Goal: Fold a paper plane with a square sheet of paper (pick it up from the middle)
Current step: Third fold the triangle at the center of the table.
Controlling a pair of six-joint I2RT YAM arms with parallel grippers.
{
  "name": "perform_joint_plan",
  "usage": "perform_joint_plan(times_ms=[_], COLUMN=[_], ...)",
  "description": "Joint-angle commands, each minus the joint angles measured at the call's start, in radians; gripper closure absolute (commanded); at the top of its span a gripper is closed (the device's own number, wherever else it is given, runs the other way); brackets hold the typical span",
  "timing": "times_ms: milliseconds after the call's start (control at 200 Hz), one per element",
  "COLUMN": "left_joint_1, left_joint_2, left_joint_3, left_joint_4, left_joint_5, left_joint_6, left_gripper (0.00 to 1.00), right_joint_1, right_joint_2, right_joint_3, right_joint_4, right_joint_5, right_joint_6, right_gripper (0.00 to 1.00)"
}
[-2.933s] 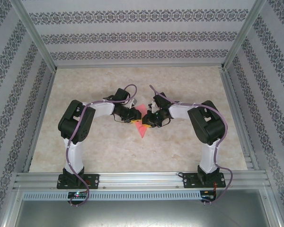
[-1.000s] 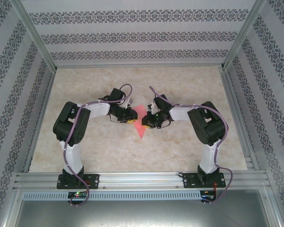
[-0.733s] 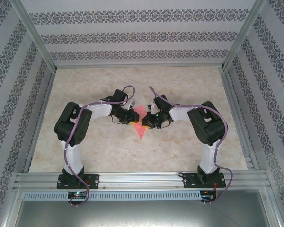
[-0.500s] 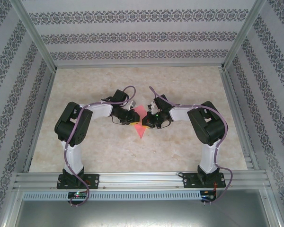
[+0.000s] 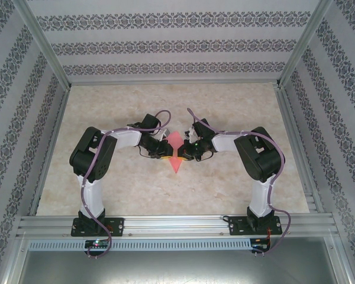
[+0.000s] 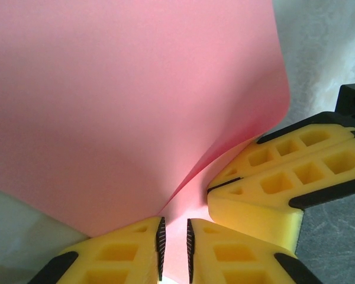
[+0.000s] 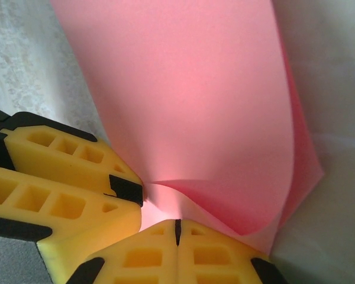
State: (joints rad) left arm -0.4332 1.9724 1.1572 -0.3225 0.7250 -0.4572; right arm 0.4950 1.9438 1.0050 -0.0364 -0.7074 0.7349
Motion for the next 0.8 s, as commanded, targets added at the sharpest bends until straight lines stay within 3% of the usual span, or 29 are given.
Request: perform_joint_plan(times_ms=[0, 290, 794], left_joint_1=[-0.015, -0.019, -0.020], left_joint_2=[0.035, 0.055, 0.074], left_joint_3=[0.003, 0.015, 0.019], left_joint_4=[-0.098, -0.154, -0.153], left_joint_5=[-0.066, -0.176, -0.200], left_joint_6=[0.063, 0.103, 0.103], left_gripper=[0.78, 0.78, 0.78], right_joint_1=[0.004, 0.002, 0.052], right_joint_2=[0.001, -0.043, -0.100], right_joint_3=[-0.017, -0.029, -0.127], right_joint_4=[0.020, 0.052, 0.113], right_joint_5=[-0.018, -0.035, -0.040], right_joint_6=[0.010, 0.030, 0.084], right_gripper=[1.00, 0.99, 0.99])
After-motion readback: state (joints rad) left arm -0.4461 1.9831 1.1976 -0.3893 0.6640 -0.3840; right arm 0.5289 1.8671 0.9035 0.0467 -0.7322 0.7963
